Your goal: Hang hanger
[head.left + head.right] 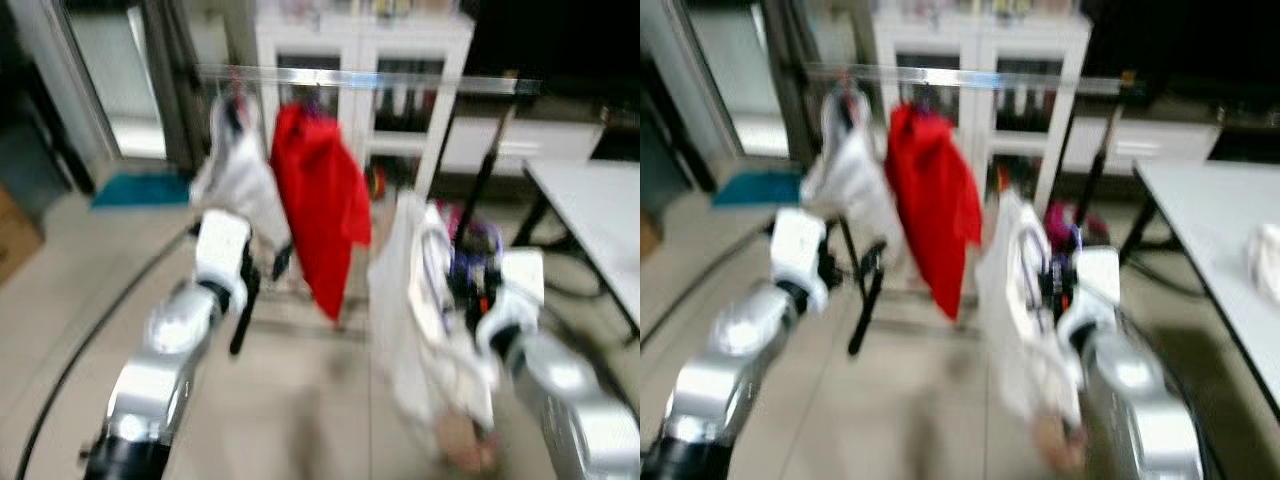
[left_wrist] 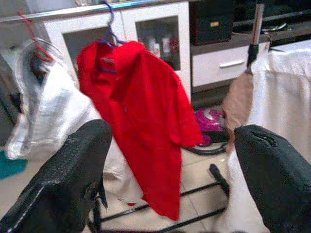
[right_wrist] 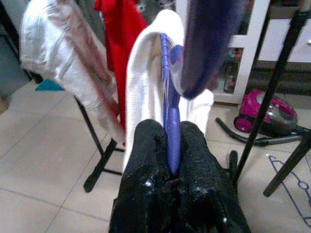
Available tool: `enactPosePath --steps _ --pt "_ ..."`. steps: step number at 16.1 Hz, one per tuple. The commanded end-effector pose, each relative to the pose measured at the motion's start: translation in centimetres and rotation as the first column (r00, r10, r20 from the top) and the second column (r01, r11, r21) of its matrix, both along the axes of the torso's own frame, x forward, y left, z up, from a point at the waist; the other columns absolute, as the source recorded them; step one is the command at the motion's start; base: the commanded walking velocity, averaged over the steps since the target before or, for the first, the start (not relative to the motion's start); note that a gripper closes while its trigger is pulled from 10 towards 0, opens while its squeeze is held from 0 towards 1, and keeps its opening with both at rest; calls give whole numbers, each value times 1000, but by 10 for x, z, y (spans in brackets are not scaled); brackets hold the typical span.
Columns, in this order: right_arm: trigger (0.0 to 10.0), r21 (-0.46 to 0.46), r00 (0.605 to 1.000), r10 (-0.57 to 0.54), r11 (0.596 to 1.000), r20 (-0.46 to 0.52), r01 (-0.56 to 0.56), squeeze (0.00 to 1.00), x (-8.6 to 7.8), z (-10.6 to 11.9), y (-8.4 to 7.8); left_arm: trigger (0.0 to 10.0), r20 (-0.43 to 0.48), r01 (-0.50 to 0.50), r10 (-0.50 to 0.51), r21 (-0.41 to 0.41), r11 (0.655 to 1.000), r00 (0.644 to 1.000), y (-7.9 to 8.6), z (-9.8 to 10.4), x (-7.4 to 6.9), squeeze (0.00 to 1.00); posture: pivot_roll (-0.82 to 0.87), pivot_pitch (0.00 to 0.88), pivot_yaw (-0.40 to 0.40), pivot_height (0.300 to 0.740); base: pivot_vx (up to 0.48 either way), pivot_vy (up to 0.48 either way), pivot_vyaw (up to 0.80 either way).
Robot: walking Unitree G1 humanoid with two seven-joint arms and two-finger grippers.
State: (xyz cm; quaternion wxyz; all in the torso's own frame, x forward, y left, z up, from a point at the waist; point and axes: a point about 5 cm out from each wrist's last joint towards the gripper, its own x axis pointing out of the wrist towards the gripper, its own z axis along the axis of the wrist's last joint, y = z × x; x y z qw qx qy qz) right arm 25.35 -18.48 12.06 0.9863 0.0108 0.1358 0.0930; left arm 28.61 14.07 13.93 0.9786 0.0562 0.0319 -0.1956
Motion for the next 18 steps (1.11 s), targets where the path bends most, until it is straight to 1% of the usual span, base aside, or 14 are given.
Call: enactPosePath --steps 1,5,10,11,12,18 --pt "10000 8 1000 1 1000 32 -1 0 4 5 1 10000 27 20 -21 9 1000 999 -2 6 2 0 -36 0 23 740 356 0 0" --pt "10000 17 998 -7 1000 57 6 0 10 9 7 10000 30 30 -30 5 1000 999 -1 8 5 0 -33 0 32 740 366 0 0" --pt "10000 14 997 -28 1000 79 27 0 12 12 6 10000 29 45 -45 6 999 999 -1 8 8 0 -34 0 39 740 370 0 0" --pt "10000 12 996 -29 1000 83 28 0 13 13 6 10000 29 50 -51 7 999 998 -1 9 9 0 -39 0 56 740 375 0 0" --pt "10000 6 995 -29 1000 90 29 0 14 15 6 10000 29 53 -53 7 999 998 -2 10 11 0 -39 0 56 740 371 0 0" --pt "10000 -19 992 -5 1000 124 7 0 21 24 7 10000 29 57 -57 4 998 998 -3 9 12 0 -48 0 61 740 372 0 0"
